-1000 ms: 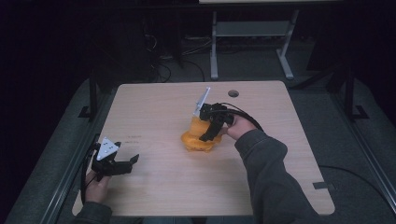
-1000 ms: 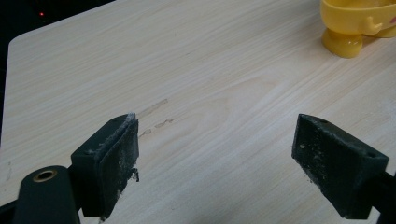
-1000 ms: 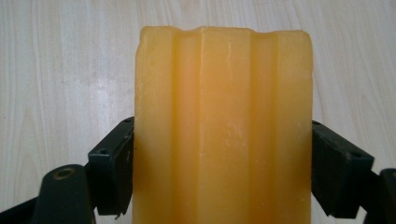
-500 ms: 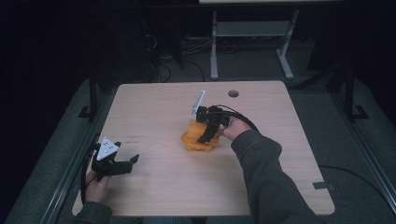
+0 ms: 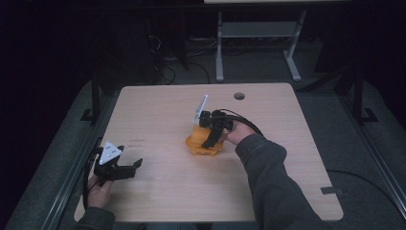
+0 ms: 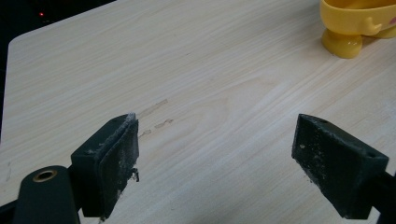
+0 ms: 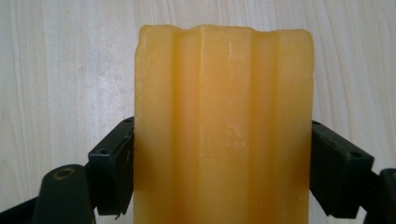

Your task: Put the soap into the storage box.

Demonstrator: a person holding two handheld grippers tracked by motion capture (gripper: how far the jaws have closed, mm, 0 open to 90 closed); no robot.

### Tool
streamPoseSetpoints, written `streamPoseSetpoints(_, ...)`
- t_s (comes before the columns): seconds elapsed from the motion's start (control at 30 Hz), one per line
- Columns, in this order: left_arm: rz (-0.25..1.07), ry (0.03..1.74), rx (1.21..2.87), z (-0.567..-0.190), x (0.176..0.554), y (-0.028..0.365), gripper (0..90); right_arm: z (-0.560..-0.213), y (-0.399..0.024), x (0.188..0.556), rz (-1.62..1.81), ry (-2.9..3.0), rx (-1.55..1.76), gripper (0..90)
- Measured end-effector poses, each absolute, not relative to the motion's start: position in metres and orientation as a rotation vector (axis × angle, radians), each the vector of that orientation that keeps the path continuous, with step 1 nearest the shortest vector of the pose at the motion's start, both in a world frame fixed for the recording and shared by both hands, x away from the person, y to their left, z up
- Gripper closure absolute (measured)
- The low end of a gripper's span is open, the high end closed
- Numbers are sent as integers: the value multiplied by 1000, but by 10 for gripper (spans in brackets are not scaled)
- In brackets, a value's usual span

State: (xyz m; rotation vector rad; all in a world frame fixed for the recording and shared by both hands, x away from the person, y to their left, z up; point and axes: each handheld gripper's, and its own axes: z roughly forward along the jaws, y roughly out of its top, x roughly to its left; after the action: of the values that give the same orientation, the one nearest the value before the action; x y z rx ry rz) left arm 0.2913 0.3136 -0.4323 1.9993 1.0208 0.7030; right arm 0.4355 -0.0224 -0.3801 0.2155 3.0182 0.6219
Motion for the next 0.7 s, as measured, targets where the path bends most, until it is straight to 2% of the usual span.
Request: streamPoseSetpoints(0.7,706,1020,1996,-432,291,314,141,-385,-16,437,598,3029,203,203)
